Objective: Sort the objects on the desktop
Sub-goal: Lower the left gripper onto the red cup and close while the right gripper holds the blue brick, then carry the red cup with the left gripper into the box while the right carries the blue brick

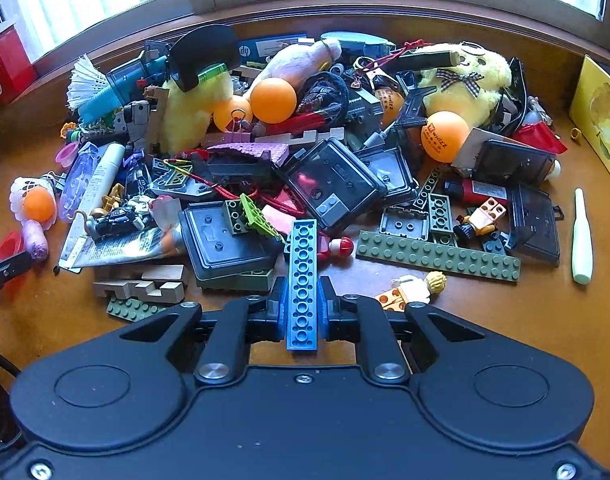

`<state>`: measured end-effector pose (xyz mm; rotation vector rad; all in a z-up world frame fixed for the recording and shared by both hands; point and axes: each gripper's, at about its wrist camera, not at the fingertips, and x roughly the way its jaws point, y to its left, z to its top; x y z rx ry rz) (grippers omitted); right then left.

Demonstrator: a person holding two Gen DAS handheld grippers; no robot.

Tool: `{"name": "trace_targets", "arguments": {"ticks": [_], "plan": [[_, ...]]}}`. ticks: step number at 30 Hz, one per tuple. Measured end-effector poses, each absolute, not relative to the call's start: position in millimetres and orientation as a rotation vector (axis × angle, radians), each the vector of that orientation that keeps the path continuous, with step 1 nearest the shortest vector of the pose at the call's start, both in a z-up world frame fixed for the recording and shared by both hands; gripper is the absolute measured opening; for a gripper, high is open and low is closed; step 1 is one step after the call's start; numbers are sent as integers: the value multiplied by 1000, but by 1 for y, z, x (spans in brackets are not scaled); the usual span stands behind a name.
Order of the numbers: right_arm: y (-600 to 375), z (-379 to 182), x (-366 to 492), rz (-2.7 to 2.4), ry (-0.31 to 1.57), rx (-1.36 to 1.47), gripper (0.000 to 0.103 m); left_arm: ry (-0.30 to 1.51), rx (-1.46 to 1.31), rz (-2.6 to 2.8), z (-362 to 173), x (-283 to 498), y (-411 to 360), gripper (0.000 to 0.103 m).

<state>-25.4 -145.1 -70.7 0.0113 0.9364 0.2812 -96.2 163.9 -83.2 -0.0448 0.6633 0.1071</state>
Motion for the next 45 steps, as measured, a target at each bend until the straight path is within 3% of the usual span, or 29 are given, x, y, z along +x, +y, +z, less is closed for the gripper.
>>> {"name": "trace_targets", "arguments": {"ticks": [4, 8, 26, 45], "plan": [[-142, -71, -23, 288, 936, 6, 15, 668, -33, 125, -87, -96, 165, 99], [-139, -72, -20, 289, 932, 1, 15, 666, -27, 101, -90, -97, 163, 72], [-154, -46, -29, 284, 840, 99, 15, 542, -8, -116, -34, -85, 118, 72], [-302, -2, -70, 24, 697, 259, 15, 557, 53, -561, -17, -17, -68, 72]]}}
